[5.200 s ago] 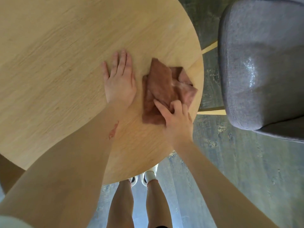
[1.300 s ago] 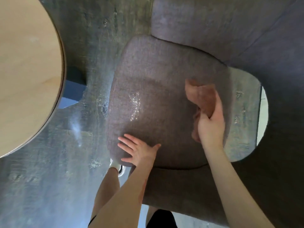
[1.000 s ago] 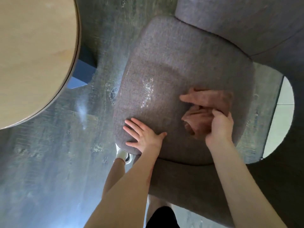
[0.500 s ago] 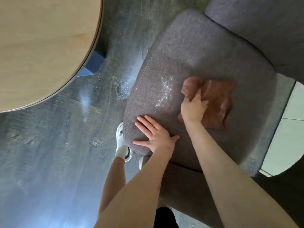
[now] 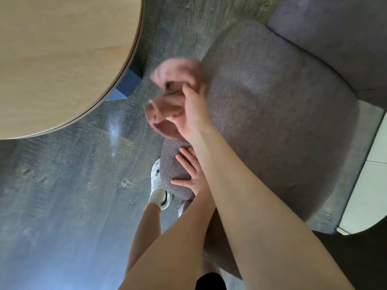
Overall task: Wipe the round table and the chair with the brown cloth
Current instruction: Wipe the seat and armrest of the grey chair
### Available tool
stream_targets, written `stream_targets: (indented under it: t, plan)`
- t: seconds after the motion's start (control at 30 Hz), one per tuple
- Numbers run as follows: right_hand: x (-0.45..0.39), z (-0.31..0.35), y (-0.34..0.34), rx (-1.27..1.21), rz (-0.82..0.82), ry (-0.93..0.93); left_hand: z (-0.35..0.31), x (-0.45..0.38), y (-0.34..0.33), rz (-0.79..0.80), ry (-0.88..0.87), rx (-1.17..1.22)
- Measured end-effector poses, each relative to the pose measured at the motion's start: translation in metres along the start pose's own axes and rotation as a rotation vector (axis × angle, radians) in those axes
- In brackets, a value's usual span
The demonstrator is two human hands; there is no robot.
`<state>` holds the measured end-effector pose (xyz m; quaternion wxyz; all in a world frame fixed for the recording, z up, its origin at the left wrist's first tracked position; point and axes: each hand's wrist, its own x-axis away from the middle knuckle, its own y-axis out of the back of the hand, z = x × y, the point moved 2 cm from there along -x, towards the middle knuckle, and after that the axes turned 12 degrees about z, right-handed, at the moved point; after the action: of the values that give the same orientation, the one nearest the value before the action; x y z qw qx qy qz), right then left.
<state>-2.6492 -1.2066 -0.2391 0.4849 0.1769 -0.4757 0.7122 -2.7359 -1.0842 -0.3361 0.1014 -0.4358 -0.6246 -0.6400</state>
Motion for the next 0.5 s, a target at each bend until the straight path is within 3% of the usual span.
stream_targets:
  t: [0.07, 0.2, 0.27, 0.37, 0.43, 0.5]
  plan:
    - [0.009, 0.015, 0.011, -0.238, 0.071, 0.091, 0.0, 0.001, 0.003, 0.075, -0.029, -0.001]
    - [0.044, 0.069, 0.064, -0.339, 0.07, 0.416, 0.003, 0.007, 0.01, 0.288, -0.041, -0.136]
    - [0.071, 0.098, 0.096, -0.194, -0.103, 0.618, -0.001, 0.009, 0.015, 0.343, -0.034, -0.128]
    - [0.096, 0.112, 0.138, 0.294, -0.524, 0.768, -0.004, 0.014, 0.023, 0.359, -0.051, -0.14]
    - [0.087, 0.102, 0.154, 0.523, -0.653, 0.696, -0.004, 0.014, 0.024, 0.35, -0.066, -0.135]
    - [0.063, 0.078, 0.16, 0.694, -0.666, 0.5, -0.001, 0.014, 0.022, 0.333, -0.066, -0.163]
